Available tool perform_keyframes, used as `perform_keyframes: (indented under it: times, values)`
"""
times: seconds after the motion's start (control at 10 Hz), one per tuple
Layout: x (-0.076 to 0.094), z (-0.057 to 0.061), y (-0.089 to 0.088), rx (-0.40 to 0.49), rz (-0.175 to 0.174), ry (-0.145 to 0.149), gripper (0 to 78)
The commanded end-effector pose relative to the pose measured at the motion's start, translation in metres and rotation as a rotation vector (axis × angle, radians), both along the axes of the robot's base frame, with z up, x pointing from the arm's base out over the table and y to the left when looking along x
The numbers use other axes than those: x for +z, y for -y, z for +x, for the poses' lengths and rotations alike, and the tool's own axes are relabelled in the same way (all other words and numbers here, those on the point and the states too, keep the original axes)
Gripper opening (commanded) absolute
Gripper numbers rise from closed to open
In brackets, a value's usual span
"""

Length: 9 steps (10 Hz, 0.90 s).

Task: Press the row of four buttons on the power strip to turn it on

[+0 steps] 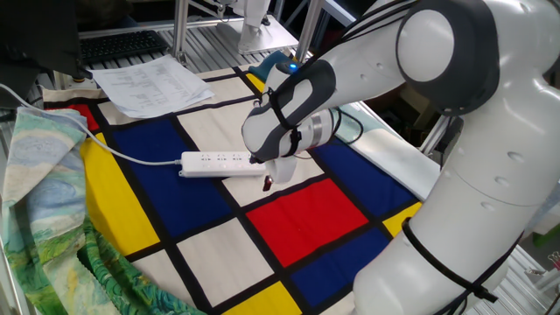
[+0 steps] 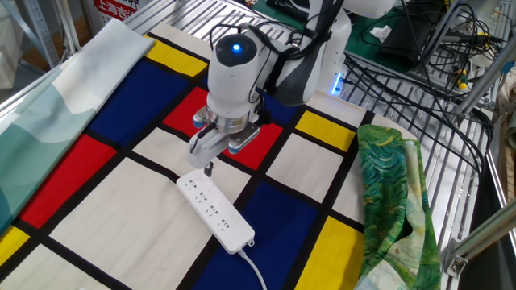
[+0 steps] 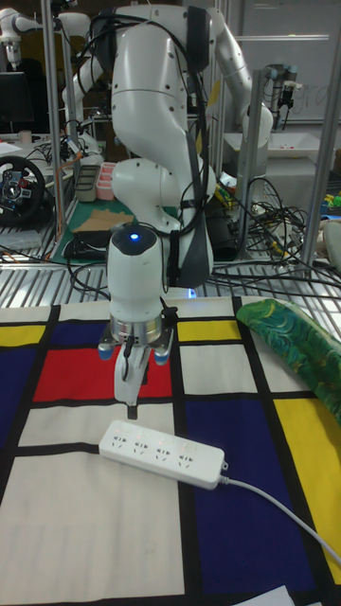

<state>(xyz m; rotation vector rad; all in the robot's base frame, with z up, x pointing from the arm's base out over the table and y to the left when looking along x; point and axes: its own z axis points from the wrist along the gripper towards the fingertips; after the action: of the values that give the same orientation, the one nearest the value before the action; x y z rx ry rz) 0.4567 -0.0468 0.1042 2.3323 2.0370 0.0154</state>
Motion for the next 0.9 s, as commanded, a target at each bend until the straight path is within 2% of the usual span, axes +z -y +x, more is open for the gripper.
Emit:
perform_keyframes:
  times: [0.1, 0.3, 0.4, 0.9]
  values:
    - [0.012, -0.002, -0.002, 0.239, -0.041, -0.013, 77.4]
    - [0.019, -0.004, -0.002, 0.428, -0.048, -0.021, 77.4]
    - [0.02, -0.004, -0.002, 0.447, -0.048, -0.021, 77.4]
    - [0.041, -0.01, 0.001, 0.655, -0.045, -0.043, 77.4]
